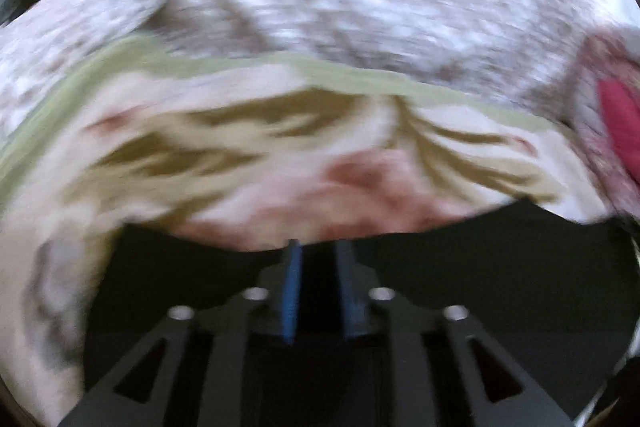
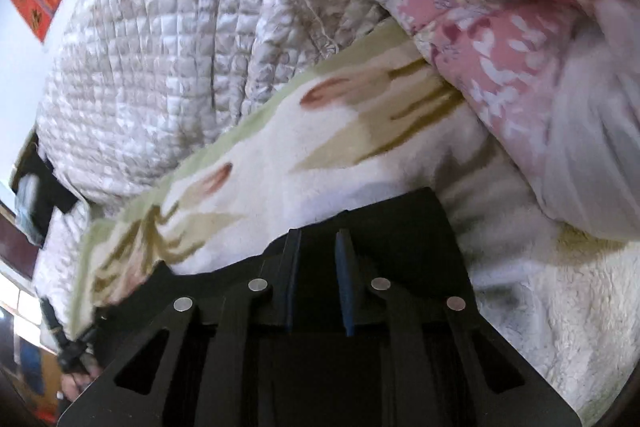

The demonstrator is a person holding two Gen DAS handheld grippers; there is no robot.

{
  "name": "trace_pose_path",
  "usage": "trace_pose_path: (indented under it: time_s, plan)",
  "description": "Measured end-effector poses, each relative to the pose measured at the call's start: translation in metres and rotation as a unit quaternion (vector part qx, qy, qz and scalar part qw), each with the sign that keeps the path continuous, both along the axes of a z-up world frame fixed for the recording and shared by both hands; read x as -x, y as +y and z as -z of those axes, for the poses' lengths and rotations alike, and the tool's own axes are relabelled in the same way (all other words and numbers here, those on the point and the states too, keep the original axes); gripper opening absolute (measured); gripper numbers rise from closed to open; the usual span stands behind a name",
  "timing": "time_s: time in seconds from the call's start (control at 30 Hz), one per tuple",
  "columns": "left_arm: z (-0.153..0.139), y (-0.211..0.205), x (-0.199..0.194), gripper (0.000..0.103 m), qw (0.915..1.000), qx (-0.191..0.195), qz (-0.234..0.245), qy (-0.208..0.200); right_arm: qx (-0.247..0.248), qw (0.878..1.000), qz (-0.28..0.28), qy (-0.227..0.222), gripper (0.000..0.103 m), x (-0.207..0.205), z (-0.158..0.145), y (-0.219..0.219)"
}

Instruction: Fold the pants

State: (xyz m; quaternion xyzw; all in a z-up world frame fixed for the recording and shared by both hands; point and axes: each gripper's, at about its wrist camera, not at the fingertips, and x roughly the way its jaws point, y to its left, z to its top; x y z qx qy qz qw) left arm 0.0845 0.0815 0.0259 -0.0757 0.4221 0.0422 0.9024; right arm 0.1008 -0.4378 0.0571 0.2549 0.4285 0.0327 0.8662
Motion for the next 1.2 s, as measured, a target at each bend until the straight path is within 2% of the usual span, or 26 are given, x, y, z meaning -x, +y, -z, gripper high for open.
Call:
trace_pose_path:
  time_s: [0.07,0.1,0.13,0.23,0.3,0.4,0.5,0.6,0.67,0.73,0.77,0.83,0.9,1.0,1.2]
  plan:
    - [0.007,0.027,0.005,0.031,0.9987,0.010,-0.045,0.022,0.062,0.998,0.024,0.014,0.019,0.005,-0.006,0.007]
    - [0.007,0.038,0.008,0.025,0.9982,0.030,-0.047,0.020,0.079,0.996,0.028,0.013,0.022,0.010,-0.011,0.009]
    - [0.004,0.045,0.014,0.025,0.9977,0.044,-0.050,0.016,0.088,0.996,0.029,0.009,0.024,0.017,-0.018,0.014]
    - [-0.009,0.045,0.032,0.028,0.9981,0.010,-0.060,0.007,0.105,0.994,0.001,-0.007,0.041,0.042,-0.031,0.038]
    - [-0.016,0.042,0.048,0.028,0.9985,0.011,-0.053,0.001,0.126,0.991,-0.041,-0.012,0.047,0.058,-0.032,0.068]
    - [-0.023,0.023,0.074,0.032,0.9994,0.027,-0.020,-0.009,0.155,0.980,-0.120,-0.015,0.048,0.086,-0.017,0.131]
    - [-0.026,-0.019,0.094,0.032,0.9991,0.026,0.027,-0.018,0.179,0.963,-0.199,-0.012,0.048,0.107,0.008,0.190]
    - [-0.021,-0.053,0.108,0.032,0.9967,0.039,0.071,-0.011,0.191,0.950,-0.248,-0.013,0.048,0.129,0.026,0.230]
    - [-0.017,-0.074,0.118,0.032,0.9943,0.029,0.102,-0.012,0.216,0.940,-0.264,-0.013,0.048,0.137,0.038,0.245]
    - [-0.008,-0.091,0.132,0.032,0.9911,0.020,0.131,-0.010,0.242,0.934,-0.258,-0.039,0.048,0.146,0.043,0.249]
    - [-0.002,-0.096,0.136,0.032,0.9905,0.016,0.137,-0.002,0.240,0.936,-0.255,-0.046,0.049,0.148,0.046,0.247]
    - [0.002,-0.100,0.146,0.033,0.9917,0.003,0.127,-0.021,0.222,0.940,-0.251,-0.053,0.049,0.148,0.047,0.241]
    - [0.001,-0.103,0.147,0.033,0.9919,-0.005,0.125,-0.024,0.211,0.943,-0.251,-0.057,0.050,0.147,0.048,0.235]
    - [0.002,-0.100,0.147,0.034,0.9928,0.010,0.117,-0.023,0.218,0.942,-0.247,-0.069,0.050,0.152,0.049,0.241]
    - [0.006,-0.104,0.149,0.034,0.9932,-0.003,0.112,-0.032,0.220,0.941,-0.246,-0.073,0.050,0.153,0.050,0.243]
